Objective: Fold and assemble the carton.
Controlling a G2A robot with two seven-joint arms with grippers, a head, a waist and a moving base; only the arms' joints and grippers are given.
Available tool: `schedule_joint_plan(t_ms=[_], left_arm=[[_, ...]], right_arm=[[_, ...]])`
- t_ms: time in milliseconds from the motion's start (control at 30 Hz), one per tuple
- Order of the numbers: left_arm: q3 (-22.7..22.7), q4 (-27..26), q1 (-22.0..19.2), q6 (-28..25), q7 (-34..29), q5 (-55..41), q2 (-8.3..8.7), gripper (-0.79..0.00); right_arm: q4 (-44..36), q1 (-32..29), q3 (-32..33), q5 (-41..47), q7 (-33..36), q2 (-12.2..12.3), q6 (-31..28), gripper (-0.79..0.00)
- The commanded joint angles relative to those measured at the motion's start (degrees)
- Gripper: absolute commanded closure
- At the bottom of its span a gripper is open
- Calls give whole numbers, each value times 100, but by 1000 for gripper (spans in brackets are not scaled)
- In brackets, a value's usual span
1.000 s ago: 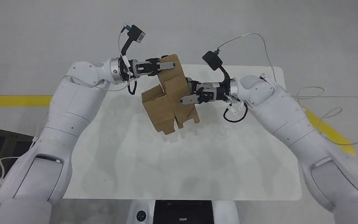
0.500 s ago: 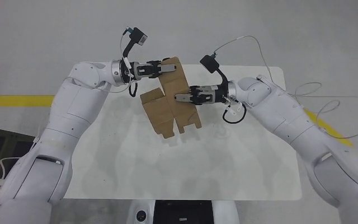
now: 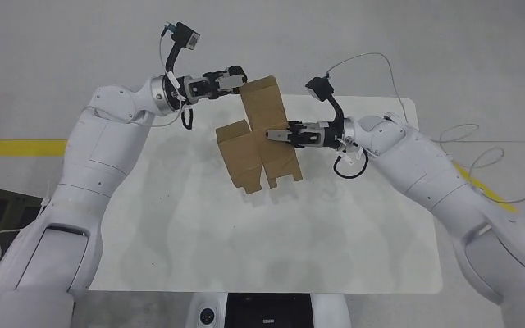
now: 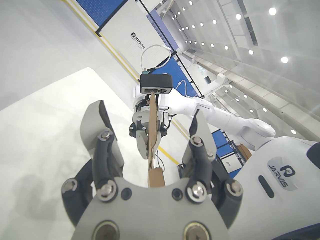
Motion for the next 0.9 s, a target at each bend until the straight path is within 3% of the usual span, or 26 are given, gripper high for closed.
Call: schedule_joint_plan(t_ms=[0,300,467,867], left_arm=[[-55,75,29,-115,119,215,23,-785],[-209,-166,399,-173,444,768,111,-785],[-202,-458,670,-30,495,845,132,-785],[-93,-1058,1065,469,424,605,105,-785]], right_arm=[[123,-33,58,129,0,22,0,0],[902,-140,549,593,-43,14,0,0],[1188,-139,772,332,-426,-57,29,0],[839,-300,1172,-415,-1327,-197,196,0]])
